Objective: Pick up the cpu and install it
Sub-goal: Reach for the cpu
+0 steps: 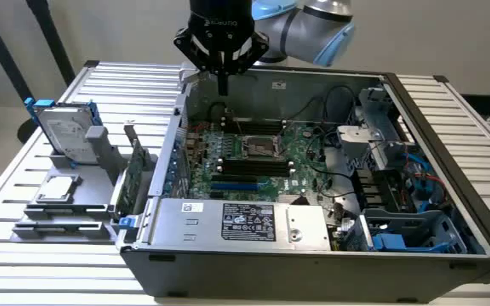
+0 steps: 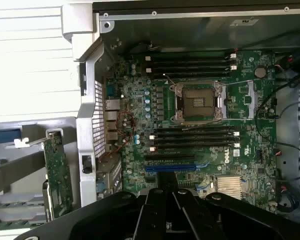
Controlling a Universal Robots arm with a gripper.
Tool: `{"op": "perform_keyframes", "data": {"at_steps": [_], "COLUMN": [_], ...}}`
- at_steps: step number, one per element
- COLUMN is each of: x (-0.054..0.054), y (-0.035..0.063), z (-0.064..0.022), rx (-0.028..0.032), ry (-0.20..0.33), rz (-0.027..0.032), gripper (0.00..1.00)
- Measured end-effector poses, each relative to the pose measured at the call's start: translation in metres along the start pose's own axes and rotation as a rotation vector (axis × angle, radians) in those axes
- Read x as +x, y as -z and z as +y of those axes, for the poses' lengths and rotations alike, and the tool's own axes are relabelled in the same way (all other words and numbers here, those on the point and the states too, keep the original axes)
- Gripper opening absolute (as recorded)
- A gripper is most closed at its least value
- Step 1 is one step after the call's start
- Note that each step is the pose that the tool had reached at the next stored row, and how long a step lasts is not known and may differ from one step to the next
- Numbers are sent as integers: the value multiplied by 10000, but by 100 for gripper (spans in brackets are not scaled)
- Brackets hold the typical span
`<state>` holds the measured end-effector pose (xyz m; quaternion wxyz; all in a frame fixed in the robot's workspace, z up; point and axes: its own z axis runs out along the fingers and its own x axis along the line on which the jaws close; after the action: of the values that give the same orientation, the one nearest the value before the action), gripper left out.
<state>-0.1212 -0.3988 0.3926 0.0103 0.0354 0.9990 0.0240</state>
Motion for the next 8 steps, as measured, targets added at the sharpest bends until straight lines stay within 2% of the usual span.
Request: {"op": "perform_keyframes", "data": {"at_steps": [8], "x": [0], "y": [0], "z": [0], "rx": [0], "ry": [0], "rz": [-1], "gripper": [11]}}
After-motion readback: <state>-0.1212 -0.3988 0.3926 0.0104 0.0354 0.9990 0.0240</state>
